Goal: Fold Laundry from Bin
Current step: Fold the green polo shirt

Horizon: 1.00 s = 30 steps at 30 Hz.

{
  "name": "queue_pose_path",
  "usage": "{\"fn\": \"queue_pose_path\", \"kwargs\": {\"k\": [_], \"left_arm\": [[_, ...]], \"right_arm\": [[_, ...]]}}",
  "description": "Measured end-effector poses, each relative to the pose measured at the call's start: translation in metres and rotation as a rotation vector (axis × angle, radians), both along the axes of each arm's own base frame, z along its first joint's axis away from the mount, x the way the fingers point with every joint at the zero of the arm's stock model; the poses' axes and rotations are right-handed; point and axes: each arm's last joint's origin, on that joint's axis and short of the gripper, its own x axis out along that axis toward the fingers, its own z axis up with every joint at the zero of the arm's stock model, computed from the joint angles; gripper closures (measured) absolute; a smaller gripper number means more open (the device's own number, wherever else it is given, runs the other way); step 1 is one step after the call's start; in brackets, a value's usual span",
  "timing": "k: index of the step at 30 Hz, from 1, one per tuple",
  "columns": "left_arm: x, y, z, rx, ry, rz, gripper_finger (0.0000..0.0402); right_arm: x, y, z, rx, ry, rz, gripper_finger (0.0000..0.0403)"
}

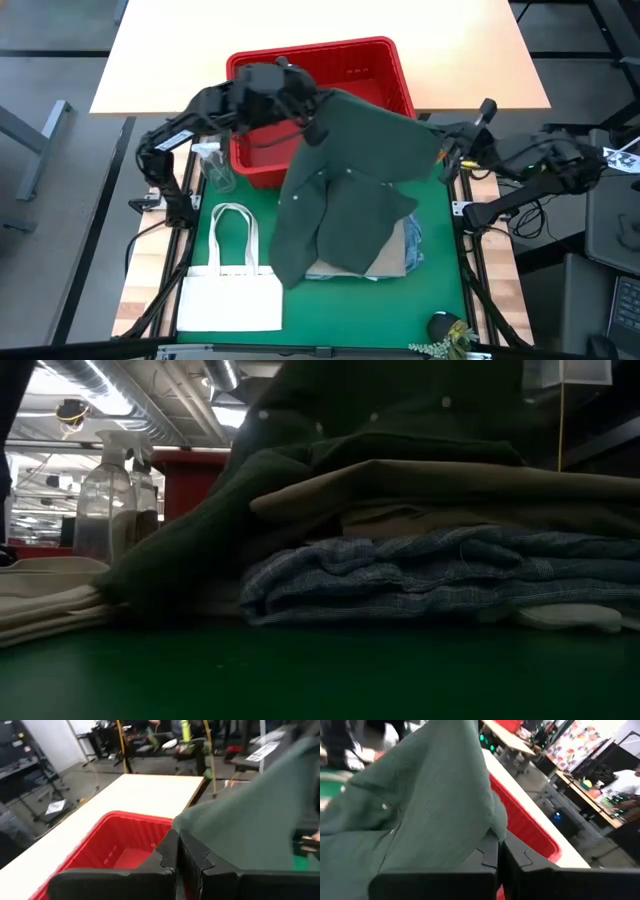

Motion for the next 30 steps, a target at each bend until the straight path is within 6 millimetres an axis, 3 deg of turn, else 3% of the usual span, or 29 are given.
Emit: {"fn": "queue_pose_path", "kwargs": {"k": [6, 14, 23, 30], "left_arm": [[0.023, 0.028, -0.024, -0.013, 0.074, 0.069, 0.0401], [0.049, 0.058, -0.056, -0.012, 0.175, 0.131, 0.0394], [0.057, 0.088, -0.077, -0.016, 0.238, 0.227, 0.0344], [0.056, 0.097, -0.08, -0.026, 0.245, 0.252, 0.0324]], "right_arm": [[0.007, -0.018, -0.008, -0.013, 0.091, -0.13, 0.0402], [0.017, -0.06, -0.016, 0.019, 0.17, -0.347, 0.0402], [0.042, -0.119, -0.033, 0.08, 0.318, -0.405, 0.0402], [0.064, -0.158, -0.055, 0.121, 0.434, -0.458, 0.0402]]}}
